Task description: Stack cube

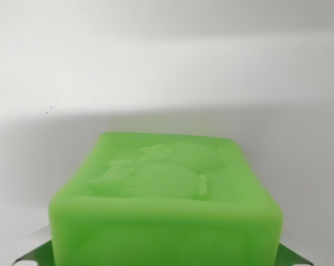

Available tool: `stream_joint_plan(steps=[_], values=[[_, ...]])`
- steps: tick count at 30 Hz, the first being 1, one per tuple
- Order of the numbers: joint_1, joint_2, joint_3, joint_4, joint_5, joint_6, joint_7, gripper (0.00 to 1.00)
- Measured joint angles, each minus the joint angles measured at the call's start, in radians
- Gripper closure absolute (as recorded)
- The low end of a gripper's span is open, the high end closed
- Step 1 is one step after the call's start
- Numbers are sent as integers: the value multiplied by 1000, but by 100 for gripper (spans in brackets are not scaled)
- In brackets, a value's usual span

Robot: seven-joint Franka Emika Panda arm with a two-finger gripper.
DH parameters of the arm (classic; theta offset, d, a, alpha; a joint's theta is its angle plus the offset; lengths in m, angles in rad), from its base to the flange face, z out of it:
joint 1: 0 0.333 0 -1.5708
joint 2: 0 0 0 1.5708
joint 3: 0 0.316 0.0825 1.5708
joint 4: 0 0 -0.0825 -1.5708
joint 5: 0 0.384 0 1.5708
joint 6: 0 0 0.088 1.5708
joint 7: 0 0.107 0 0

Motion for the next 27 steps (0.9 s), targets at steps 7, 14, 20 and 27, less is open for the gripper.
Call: stream_joint_plan(steps=[7, 14, 20, 27], values=[[0, 0, 0, 0, 0, 0, 0, 100], [0, 0, 0, 0, 0, 0, 0, 100], [0, -1, 0, 0, 0, -1, 0, 100], [0, -11, 0, -3, 0, -6, 0, 100]])
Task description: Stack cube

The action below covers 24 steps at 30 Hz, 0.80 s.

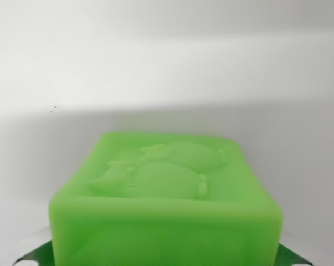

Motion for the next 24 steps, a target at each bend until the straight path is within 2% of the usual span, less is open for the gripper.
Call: stream_joint_plan(steps=[15, 24], values=[[2, -54, -4, -16, -1, -36, 1, 100], [8, -102, -11, -28, -3, -72, 2, 100]])
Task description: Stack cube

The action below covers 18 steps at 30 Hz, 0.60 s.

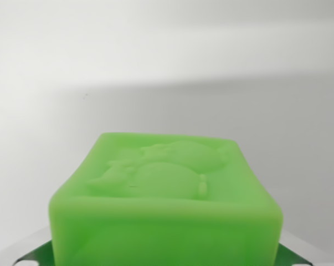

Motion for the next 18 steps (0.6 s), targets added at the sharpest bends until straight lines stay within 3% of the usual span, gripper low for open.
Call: stream_joint_plan(steps=[18], values=[[10, -111, -14, -14, -12, -95, 7, 100]])
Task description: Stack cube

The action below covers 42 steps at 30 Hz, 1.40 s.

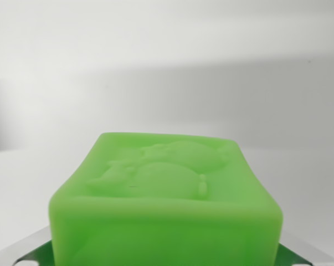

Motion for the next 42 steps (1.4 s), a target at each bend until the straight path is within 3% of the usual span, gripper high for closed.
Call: stream_joint_plan(steps=[9, 42], values=[[8, -40, -2, -4, -7, -33, 10, 100], [107, -112, -2, -39, -22, -73, 92, 100]])
